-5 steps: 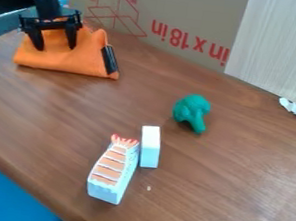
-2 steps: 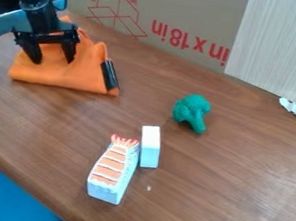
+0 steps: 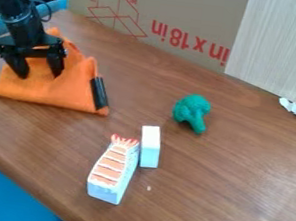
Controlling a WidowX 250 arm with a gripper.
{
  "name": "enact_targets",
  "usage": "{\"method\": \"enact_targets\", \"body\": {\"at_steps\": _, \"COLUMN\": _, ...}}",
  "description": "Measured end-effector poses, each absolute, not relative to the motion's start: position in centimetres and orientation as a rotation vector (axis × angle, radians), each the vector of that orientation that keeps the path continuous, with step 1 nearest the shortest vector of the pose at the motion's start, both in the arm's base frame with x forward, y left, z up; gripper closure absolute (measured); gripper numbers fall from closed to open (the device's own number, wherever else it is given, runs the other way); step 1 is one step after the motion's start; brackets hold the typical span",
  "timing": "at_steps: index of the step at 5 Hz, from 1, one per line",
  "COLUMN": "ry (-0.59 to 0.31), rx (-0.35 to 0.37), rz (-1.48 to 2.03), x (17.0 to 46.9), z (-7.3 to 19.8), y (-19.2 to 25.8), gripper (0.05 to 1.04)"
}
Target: Move cloth from top edge of table to bottom edge of table and back to top edge of the table
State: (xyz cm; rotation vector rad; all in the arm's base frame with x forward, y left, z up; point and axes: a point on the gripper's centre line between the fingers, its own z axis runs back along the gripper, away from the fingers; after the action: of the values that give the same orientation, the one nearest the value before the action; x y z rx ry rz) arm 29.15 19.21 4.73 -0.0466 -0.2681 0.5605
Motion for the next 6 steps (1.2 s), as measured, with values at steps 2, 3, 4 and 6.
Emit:
{"method": "enact_targets", "body": {"at_steps": 2, "ry": -0.239, "rx": -0.067, "rz": 0.492, "x": 24.8, "z": 5.2, "y": 18.1, "gripper": 0.084}}
{"method": "enact_targets", "body": {"at_steps": 3, "ry": -0.223, "rx": -0.072, "rz": 0.462, "x": 23.2, "z": 5.2, "y": 17.8, "gripper": 0.084}}
{"method": "enact_targets", "body": {"at_steps": 4, "ry": -0.241, "rx": -0.059, "rz": 0.485, "x": 23.6, "z": 5.3, "y": 18.2, "gripper": 0.084}}
{"method": "enact_targets", "body": {"at_steps": 6, "ry": -0.279, "rx": 0.005, "rz": 0.585, "x": 28.6, "z": 4.3, "y": 20.7, "gripper": 0.083}}
